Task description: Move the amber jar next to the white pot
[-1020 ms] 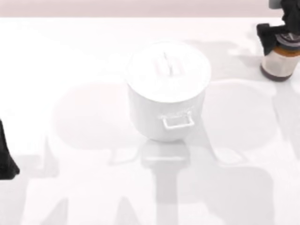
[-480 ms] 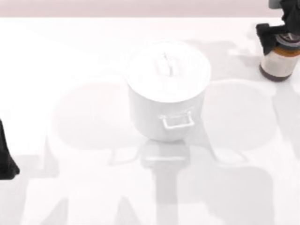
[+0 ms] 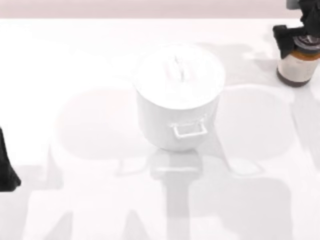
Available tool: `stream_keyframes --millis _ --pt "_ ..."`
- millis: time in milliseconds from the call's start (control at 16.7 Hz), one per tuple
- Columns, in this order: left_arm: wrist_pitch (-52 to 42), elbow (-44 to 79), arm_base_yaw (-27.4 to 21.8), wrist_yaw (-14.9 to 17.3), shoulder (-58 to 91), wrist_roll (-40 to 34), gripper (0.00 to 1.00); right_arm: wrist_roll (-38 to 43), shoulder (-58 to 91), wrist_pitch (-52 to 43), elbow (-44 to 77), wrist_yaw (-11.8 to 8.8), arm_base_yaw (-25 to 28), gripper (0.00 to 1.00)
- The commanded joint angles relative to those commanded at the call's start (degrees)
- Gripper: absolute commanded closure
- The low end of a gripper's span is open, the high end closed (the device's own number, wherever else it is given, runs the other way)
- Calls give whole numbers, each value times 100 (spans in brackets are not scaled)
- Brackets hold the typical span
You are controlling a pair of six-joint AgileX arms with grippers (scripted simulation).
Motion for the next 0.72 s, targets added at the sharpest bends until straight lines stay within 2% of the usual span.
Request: stream_keyframes --millis 360,720 --pt "0 0 0 0 0 0 0 -9 -513 176 -641 -13 15 100" --pt "0 0 0 0 0 0 0 25 -2266 811 -3089 -28 38 100"
